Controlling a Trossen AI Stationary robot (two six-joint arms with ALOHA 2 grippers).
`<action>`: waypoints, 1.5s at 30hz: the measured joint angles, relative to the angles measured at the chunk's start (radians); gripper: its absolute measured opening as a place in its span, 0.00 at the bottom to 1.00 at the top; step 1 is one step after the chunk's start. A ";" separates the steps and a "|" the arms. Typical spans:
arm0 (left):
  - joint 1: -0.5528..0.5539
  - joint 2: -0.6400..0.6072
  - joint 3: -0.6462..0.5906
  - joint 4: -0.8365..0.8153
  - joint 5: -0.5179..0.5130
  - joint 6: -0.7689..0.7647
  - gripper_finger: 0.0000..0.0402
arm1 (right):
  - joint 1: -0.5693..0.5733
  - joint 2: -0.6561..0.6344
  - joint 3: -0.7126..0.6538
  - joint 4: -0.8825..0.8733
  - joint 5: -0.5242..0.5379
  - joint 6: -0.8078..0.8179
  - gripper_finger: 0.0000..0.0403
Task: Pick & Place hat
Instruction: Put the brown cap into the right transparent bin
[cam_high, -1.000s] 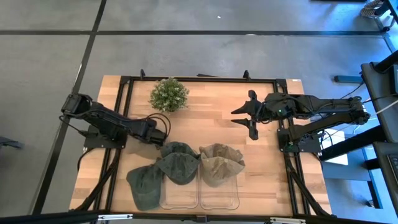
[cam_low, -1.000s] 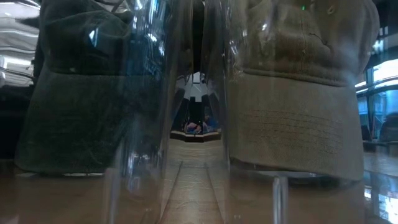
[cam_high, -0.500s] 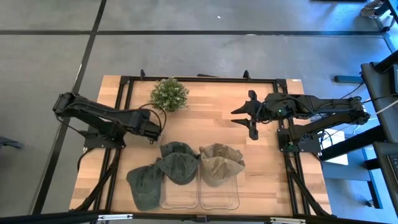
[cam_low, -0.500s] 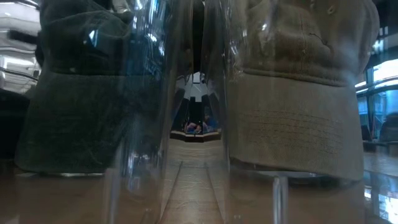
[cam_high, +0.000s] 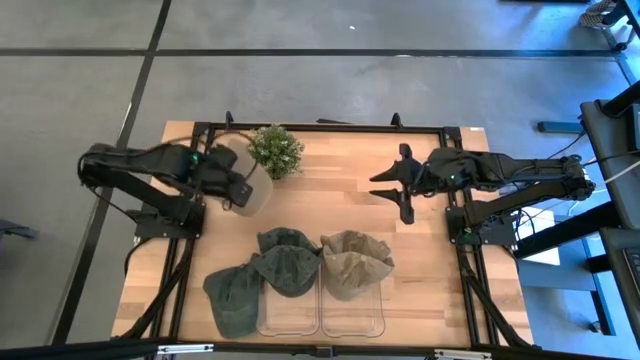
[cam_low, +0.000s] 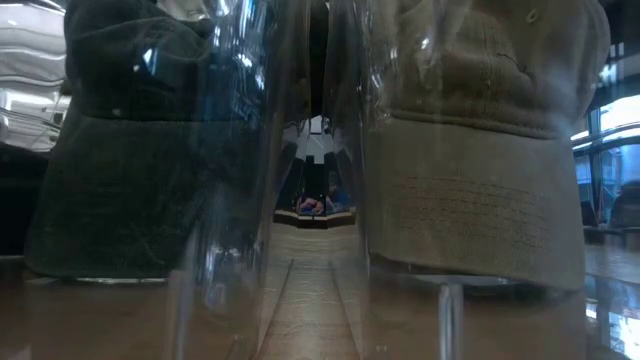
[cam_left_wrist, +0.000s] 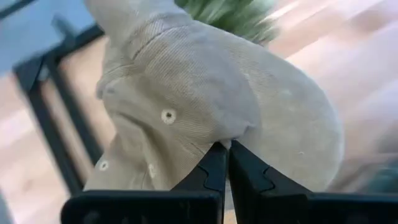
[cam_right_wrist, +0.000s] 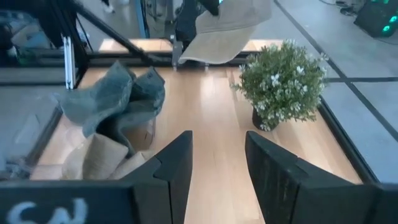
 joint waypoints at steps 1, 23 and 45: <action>0.000 0.003 0.033 0.017 -0.005 0.045 0.01 | 0.000 0.000 0.000 0.017 0.001 0.028 0.37; -0.016 0.545 0.645 0.227 0.361 1.225 0.01 | -0.166 0.049 0.000 0.076 -0.443 0.849 0.66; -0.179 0.710 0.891 0.155 -0.073 1.657 0.01 | -0.234 0.216 0.000 0.313 -0.688 1.247 0.66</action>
